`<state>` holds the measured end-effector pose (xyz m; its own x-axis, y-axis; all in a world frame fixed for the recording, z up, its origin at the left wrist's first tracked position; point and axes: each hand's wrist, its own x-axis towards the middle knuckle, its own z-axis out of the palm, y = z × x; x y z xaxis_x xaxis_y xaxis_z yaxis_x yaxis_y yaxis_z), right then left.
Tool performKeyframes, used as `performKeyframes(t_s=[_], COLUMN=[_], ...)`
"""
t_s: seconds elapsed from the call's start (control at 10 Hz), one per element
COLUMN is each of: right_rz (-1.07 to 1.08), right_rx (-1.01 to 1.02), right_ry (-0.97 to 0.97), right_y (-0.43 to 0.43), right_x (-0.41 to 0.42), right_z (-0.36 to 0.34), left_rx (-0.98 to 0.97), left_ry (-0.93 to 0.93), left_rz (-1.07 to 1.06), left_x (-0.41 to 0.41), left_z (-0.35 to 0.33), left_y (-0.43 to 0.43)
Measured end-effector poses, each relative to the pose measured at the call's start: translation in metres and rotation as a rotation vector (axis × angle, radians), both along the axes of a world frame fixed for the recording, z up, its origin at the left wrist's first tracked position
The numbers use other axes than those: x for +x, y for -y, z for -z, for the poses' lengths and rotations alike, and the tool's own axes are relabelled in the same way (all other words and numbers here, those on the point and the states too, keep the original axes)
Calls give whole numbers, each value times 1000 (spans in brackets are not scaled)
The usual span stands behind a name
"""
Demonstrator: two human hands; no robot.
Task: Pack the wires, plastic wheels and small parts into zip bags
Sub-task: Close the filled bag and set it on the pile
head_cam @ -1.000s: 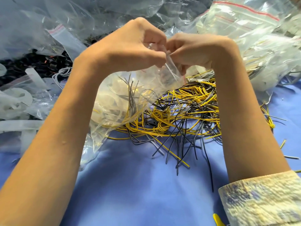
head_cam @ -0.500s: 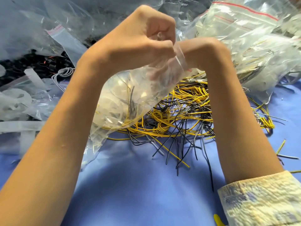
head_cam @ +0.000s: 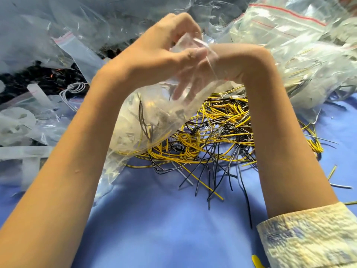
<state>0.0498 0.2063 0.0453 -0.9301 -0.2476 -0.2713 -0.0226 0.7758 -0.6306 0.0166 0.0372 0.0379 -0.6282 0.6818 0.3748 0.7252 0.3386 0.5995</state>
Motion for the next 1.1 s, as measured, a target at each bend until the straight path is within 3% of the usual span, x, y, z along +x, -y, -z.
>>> performKeyframes(t_s=[0.1, 0.2, 0.3, 0.4, 0.5, 0.6, 0.8, 1.1], right_rz=[-2, -23, -39, -49, -46, 56, 77, 60], right_rx=[19, 11, 171, 43, 72, 20, -80, -112], right_ry=[-56, 0, -93, -5, 18, -50, -160, -238], right_y=[-4, -1, 3, 3, 0, -2, 3, -4], right_x=[0, 8, 17, 23, 14, 4, -4, -4], right_z=[0, -7, -13, -14, -7, 0, 5, 4], left_rx=[-87, -375, -563, -635, -716, -747, -506, -153], left_ry=[159, 252, 376, 319, 296, 291, 555, 396], left_rz=[-91, -46, -86, -183, -214, -256, -212, -259], left_x=[-9, -17, -19, -27, -28, -26, -23, -27], left_z=[6, 17, 19, 20, 17, 9, 0, 6], left_y=[1, 14, 21, 23, 28, 33, 47, 48])
